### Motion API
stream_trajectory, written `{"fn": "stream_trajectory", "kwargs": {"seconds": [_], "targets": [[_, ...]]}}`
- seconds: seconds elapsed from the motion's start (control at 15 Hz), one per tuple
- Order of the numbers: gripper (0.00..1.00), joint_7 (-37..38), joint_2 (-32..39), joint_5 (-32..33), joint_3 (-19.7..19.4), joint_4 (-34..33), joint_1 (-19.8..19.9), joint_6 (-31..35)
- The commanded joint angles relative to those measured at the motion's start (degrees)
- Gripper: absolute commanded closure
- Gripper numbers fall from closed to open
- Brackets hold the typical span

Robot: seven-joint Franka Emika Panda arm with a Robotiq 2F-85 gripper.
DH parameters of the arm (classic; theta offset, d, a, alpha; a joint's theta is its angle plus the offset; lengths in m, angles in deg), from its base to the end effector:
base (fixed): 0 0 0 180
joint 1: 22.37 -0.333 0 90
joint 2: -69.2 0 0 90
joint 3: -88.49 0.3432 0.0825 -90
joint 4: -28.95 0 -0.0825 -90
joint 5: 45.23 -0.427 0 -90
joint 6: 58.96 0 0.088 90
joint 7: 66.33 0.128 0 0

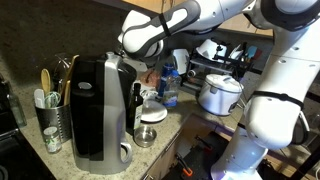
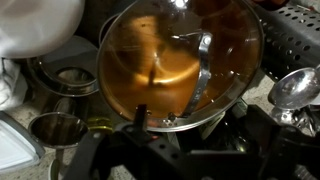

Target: Remove the glass lid from the pot on the left and place it on top of the white plate

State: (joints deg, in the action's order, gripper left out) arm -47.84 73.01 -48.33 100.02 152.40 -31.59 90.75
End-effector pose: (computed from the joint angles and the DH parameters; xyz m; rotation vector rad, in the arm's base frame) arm 0.5851 0.2199 0.3932 -2.9179 0.0072 -0.5226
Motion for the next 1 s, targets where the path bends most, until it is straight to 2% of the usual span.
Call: {"fn": "stream_trajectory", "kwargs": {"seconds": [0.0, 0.8, 0.87, 0.93], "targets": [[0.0, 2.4, 3.1, 1.6, -0.7, -3.6, -1.5, -0.4], [0.0, 5.5, 7.5, 4.5, -2.5, -6.7, -4.3, -3.7], [0.25, 6.0, 7.5, 4.9, -2.6, -6.9, -4.4, -4.3], [0.27, 6.4, 7.4, 5.4, -2.8, -7.1, -4.6, -4.8]]}}
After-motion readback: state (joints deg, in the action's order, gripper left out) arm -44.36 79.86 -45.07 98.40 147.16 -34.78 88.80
